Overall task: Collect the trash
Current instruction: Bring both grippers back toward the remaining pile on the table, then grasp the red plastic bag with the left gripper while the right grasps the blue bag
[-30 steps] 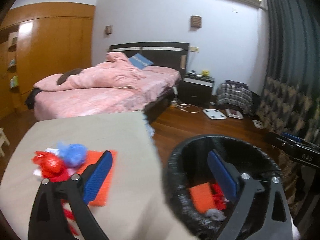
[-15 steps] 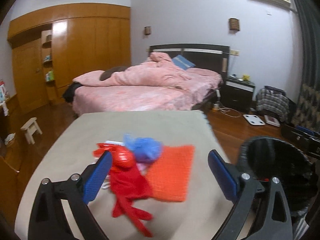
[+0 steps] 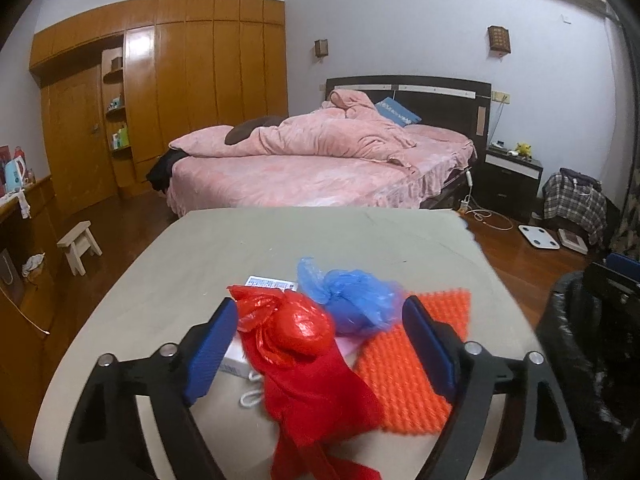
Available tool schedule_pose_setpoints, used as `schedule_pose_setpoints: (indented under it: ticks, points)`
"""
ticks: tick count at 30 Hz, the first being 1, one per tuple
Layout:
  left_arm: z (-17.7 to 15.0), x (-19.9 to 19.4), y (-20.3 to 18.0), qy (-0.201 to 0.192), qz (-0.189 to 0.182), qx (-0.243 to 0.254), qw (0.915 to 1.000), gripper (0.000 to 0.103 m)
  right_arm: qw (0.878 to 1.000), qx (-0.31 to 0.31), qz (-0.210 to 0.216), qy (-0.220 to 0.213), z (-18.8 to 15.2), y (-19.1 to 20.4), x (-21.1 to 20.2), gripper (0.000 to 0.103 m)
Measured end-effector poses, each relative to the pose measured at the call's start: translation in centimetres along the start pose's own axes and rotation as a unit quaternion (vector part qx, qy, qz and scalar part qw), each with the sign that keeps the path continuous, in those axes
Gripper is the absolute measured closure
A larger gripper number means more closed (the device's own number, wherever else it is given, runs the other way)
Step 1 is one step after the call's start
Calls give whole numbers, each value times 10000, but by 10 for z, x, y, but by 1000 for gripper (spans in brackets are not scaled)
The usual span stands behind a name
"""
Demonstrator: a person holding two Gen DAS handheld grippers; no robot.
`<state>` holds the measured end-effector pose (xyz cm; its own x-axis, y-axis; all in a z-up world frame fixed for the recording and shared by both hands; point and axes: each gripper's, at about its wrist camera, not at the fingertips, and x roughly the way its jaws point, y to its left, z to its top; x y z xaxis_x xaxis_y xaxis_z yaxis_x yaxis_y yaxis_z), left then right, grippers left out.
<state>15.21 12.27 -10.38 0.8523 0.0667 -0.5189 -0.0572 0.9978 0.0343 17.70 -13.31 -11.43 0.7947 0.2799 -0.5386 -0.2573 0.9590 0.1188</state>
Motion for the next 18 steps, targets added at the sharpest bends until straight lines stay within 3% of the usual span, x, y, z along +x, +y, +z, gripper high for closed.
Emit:
schedule_pose_setpoints:
  ticks: [12, 17, 18]
  points:
    - [-9, 46, 12, 477, 28, -140, 9988, 36, 9996, -176, 123, 185, 0, 17, 31, 5]
    - [-14, 52, 12, 622, -67, -130, 9980, 61, 9994, -181, 144, 272, -2, 22, 41, 5]
    - [-14, 52, 12, 616, -76, -146, 9980, 61, 9993, -179, 160, 298, -3, 23, 43, 5]
